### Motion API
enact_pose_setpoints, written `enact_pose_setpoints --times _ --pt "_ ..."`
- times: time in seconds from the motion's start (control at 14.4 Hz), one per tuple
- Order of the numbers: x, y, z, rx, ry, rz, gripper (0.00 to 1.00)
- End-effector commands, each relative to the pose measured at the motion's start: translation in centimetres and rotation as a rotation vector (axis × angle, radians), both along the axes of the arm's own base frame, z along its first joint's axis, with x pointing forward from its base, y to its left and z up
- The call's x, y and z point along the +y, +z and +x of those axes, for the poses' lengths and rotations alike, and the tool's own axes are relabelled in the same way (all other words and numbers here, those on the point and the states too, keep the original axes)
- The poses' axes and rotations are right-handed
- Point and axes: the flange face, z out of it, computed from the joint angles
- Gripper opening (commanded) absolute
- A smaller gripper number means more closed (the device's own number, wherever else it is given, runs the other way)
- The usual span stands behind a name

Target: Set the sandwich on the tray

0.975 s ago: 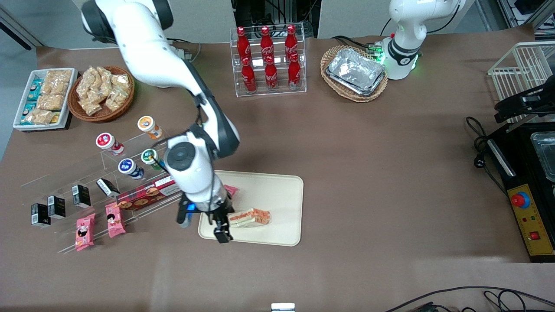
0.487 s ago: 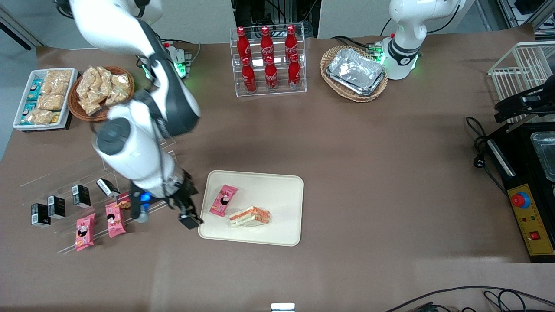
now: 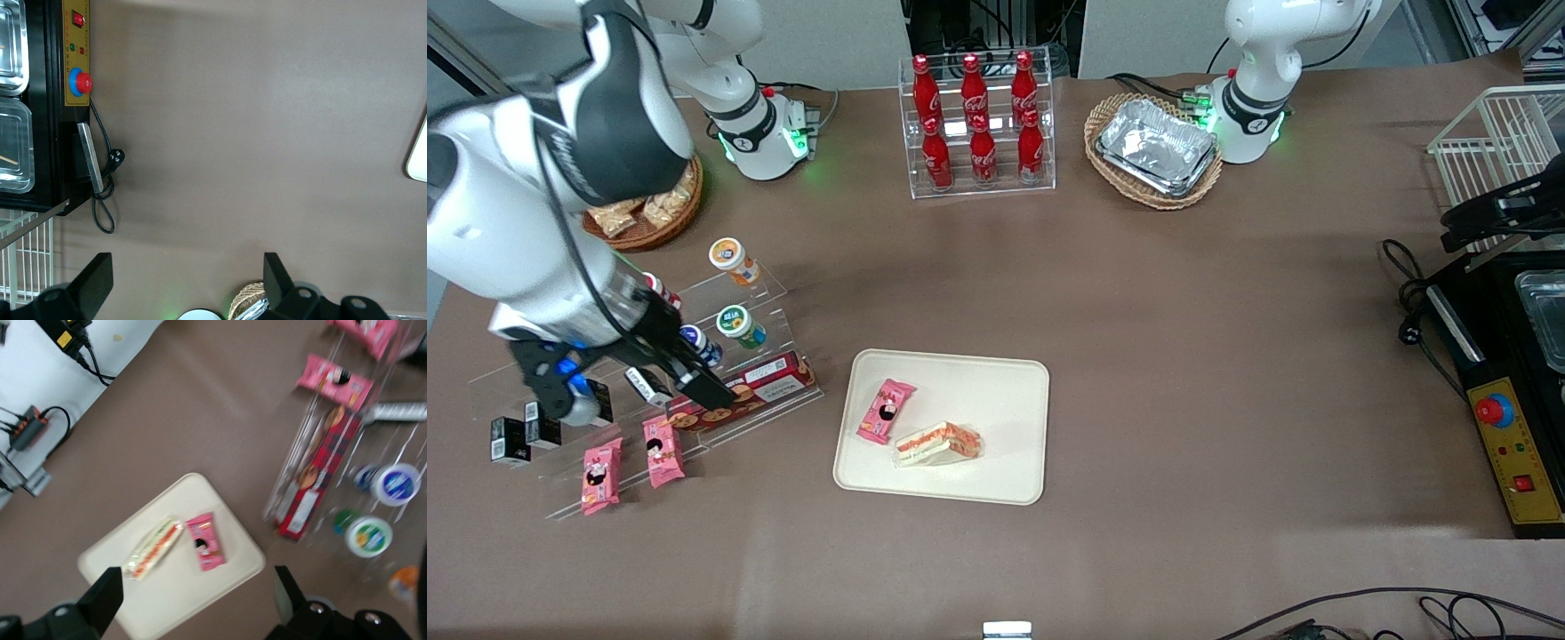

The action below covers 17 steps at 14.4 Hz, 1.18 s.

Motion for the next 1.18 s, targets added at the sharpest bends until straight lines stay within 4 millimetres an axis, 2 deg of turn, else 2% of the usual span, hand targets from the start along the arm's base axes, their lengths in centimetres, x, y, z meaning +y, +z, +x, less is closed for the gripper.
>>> enact_pose_setpoints --times 0.0,0.14,0.35,0.49,0.77,1.04,1.11 --pt "-4.7 1.3 -2.8 -0.011 0.25 -0.086 1.0" --pt "-7.7 2.3 -3.4 -0.022 0.376 -0.106 1.0" --pt "-12.4 3.4 -4.4 -0.026 0.481 -0.145 1.0" --pt "-14.8 4.2 -5.3 -0.012 0.522 -0.158 1.0" --pt "-17.6 4.8 -5.9 0.002 0.634 -0.18 1.0" --pt "-19.0 5.0 -5.5 0.004 0.625 -0.18 1.0" --pt "-18.7 5.0 -5.4 0.004 0.632 -0.183 1.0"
